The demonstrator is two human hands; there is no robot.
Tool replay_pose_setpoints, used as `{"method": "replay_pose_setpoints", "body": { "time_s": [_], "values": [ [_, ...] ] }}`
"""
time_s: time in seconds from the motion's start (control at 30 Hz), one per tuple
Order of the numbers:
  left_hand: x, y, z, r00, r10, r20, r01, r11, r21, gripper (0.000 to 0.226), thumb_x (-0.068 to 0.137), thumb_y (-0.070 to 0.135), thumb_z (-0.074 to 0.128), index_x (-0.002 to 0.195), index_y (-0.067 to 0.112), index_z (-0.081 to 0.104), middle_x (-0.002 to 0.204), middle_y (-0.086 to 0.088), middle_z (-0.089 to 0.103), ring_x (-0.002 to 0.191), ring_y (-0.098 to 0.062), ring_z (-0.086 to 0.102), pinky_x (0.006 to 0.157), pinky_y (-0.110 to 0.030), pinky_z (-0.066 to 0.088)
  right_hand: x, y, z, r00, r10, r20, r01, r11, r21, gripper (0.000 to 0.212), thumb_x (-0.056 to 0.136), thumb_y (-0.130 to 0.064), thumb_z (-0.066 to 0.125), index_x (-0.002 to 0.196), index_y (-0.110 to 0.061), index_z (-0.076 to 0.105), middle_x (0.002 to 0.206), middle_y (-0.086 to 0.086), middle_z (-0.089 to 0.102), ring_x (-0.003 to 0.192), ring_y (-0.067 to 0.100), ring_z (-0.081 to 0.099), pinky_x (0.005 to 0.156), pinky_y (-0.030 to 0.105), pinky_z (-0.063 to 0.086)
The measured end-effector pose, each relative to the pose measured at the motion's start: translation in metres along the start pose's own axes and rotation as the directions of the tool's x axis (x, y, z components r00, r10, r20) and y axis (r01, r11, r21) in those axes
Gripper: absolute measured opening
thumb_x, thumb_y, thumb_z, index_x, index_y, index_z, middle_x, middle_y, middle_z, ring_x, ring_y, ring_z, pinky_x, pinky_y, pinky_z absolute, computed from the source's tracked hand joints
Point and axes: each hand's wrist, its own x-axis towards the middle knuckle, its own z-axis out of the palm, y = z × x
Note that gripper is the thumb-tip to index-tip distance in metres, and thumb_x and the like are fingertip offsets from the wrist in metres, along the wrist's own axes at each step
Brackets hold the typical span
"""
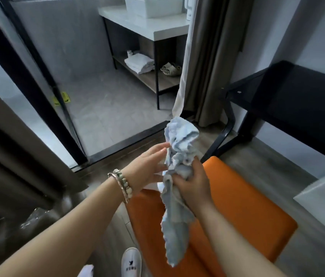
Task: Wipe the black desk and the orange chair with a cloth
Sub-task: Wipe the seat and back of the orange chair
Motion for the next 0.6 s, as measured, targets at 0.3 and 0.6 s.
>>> {"method": "replay_pose_setpoints", "body": {
  "time_s": [0.3,0.6],
  "values": [
    [0.023,-0.076,-0.09,0.97,0.03,-0.243,0.15,0.71,0.688,0.018,0.081,0.031,0.043,0.09,0.021,0.056,0.091,-0.003,0.061,0.089,-0.022,0.058,0.076,-0.029,0.041,-0.02,0.052,0.092,0.819,0.396,0.416,-0.313,0.915,-0.253,0.067,0.063,-0.063,0.046,0.119,-0.028,0.057,0.124,-0.003,0.059,0.117,0.014,0.052,0.103,0.034,0.04],
    [0.045,-0.101,-0.104,0.92,-0.391,0.006,0.352,0.836,0.422,0.028,0.071,0.023,0.058,0.098,0.029,0.058,0.095,-0.003,0.061,0.078,-0.013,0.057,0.074,-0.021,0.047,-0.032,0.119,0.086,0.726,0.676,0.123,-0.556,0.683,-0.474,0.02,0.1,-0.014,0.04,0.11,-0.024,0.053,0.102,-0.015,0.05,0.101,0.002,0.05,0.071,0.004,0.031]
  ]
}}
